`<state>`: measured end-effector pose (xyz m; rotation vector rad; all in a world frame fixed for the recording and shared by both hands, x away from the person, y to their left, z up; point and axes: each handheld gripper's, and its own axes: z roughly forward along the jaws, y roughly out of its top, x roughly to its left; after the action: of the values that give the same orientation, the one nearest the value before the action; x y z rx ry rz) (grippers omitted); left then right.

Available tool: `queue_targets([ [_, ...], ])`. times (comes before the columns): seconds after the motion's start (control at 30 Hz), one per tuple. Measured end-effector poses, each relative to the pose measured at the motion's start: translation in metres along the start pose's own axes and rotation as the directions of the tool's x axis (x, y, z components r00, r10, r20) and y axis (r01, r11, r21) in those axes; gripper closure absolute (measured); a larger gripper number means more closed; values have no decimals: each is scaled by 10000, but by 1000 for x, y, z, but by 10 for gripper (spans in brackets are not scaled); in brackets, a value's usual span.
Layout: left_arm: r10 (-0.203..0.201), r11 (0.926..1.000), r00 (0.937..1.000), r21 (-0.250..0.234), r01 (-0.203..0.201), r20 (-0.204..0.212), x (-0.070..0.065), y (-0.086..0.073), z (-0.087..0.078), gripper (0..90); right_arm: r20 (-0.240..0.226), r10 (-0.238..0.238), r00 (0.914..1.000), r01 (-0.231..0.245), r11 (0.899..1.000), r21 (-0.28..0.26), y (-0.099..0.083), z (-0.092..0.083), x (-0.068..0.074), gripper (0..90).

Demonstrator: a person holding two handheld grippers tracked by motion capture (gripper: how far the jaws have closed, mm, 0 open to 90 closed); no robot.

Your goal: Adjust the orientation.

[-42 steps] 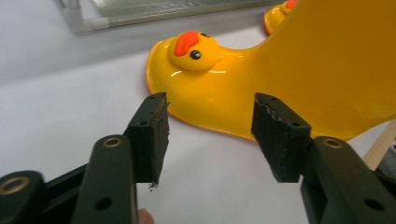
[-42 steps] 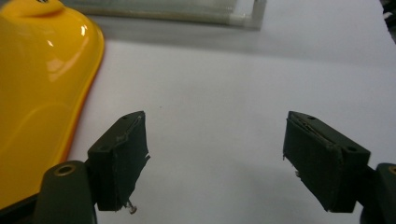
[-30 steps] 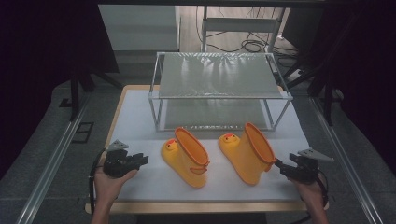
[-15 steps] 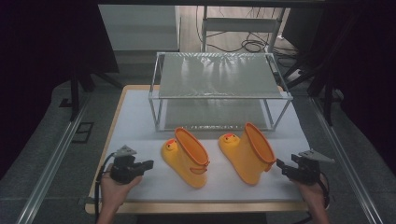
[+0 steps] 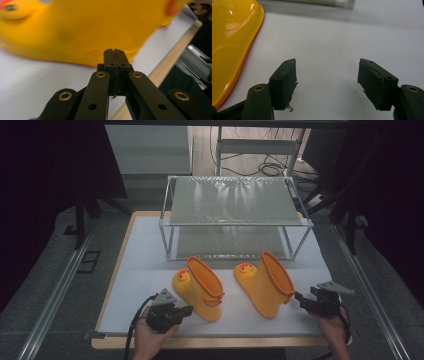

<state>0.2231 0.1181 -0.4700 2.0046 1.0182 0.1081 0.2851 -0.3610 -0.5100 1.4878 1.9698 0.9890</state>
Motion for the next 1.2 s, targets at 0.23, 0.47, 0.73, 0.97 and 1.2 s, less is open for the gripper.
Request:
queue_targets([
  [0.23, 522, 9984, 9953, 171, -538, 814, -32, -1, 29, 896, 44, 156, 9999, -155, 9999, -57, 0, -1, -1, 310],
  [0.47, 861, 9962, 9952, 78, -866, 470, -51, -1, 50, 896, 70, 147, 9999, -146, 9999, -76, 0, -1, -1, 310],
  [0.73, 962, 9945, 9944, -380, -979, -439, -59, 14, 59, 895, 106, 191, 9998, -189, 9998, -116, 0, -2, -3, 311],
  [0.97, 909, 9934, 9946, -657, -940, -492, -55, 15, 61, 895, -2, 393, 9992, -393, 9991, -165, 0, -2, -4, 313],
  [1.2, 778, 9951, 9964, -593, -797, -344, -50, 13, 57, 896, -4, 394, 9992, -394, 9991, -171, 0, -2, -4, 312],
])
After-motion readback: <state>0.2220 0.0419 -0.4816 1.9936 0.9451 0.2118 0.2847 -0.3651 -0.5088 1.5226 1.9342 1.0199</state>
